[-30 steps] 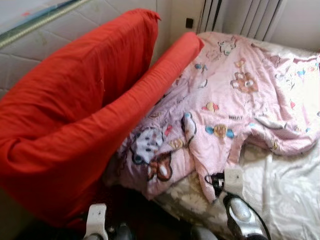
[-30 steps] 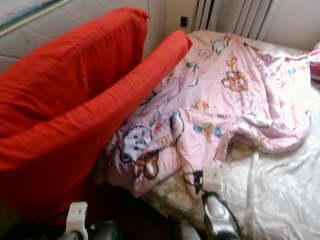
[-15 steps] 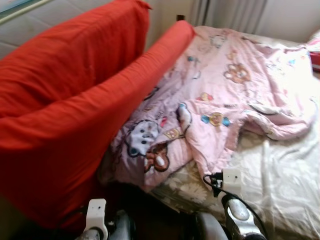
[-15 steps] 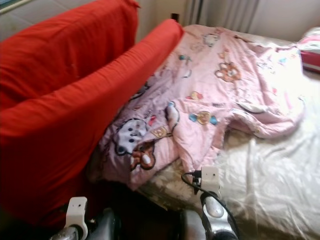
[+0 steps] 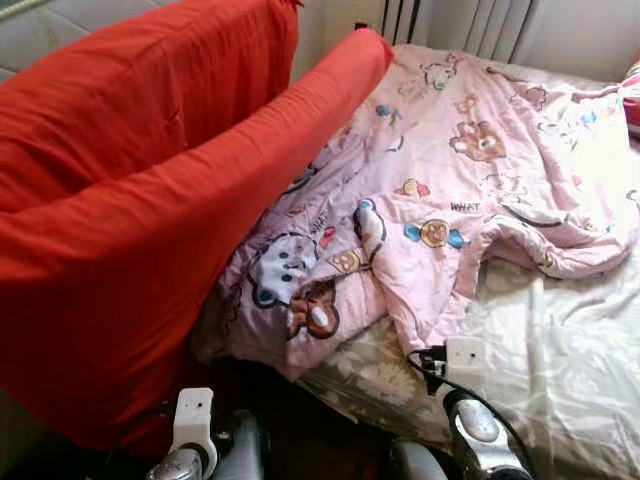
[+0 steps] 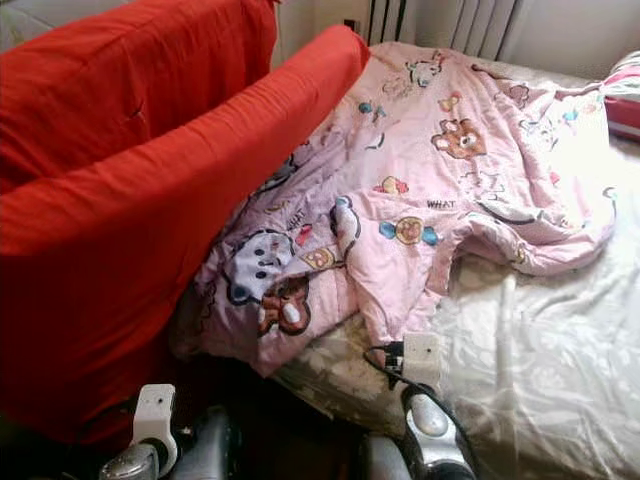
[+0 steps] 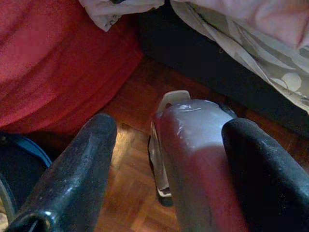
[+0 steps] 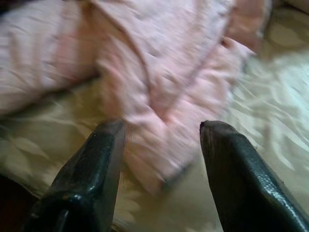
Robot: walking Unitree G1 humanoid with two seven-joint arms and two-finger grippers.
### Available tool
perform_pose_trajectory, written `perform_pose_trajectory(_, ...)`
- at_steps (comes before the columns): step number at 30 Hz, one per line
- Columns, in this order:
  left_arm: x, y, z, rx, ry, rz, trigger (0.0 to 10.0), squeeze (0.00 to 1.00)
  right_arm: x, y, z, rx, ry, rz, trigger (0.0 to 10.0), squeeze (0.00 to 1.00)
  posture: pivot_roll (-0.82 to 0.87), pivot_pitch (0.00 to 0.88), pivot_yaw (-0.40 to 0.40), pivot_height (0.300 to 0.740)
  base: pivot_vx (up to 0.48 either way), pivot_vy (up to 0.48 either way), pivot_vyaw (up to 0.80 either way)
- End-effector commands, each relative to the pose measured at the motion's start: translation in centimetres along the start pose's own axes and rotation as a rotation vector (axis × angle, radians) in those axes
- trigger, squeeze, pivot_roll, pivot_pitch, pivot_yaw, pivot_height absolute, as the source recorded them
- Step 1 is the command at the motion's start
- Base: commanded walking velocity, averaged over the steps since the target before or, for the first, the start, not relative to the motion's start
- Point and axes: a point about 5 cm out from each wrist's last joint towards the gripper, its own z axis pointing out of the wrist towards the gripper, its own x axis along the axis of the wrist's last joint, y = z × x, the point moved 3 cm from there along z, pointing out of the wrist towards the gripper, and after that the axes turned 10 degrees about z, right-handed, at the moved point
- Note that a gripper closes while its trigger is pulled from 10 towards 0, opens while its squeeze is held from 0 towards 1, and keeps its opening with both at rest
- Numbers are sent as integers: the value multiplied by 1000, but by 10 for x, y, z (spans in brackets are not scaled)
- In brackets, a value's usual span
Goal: Clean up the room
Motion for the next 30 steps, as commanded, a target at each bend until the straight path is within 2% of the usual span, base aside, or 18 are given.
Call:
perform_pose_trajectory(1,-26,3,-6,-19,-91,9,10000,0,0,-2,0,6,1,-5,10000,0,-29,172,5,626,304,0,0)
perform_pose_trajectory(11,-24,4,-6,-20,-84,11,10000,0,0,-3,0,11,-1,-15,10000,0,-28,176,7,626,316,0,0)
perform_pose_trajectory(19,-22,5,-5,-26,-78,8,10000,0,-12,0,-2,1,-75,-41,10000,0,-29,177,7,626,0,0,0)
perform_pose_trajectory(20,-22,5,-5,-26,-78,8,10000,0,-15,0,-2,4,-92,-51,10000,408,-29,178,8,626,0,0,0)
perform_pose_trajectory(21,-22,5,-5,-26,-78,8,10000,0,-16,0,-3,6,-101,-56,10000,408,-29,178,7,626,0,0,0)
perform_pose_trajectory(22,-22,5,-5,-26,-79,9,10000,0,-18,-1,-3,16,-107,-53,10000,1000,-27,179,7,626,0,0,0)
perform_pose_trajectory(30,-24,4,-6,-25,-85,12,10000,0,-16,-3,-1,42,-128,-63,10000,1000,-14,192,14,626,0,0,0)
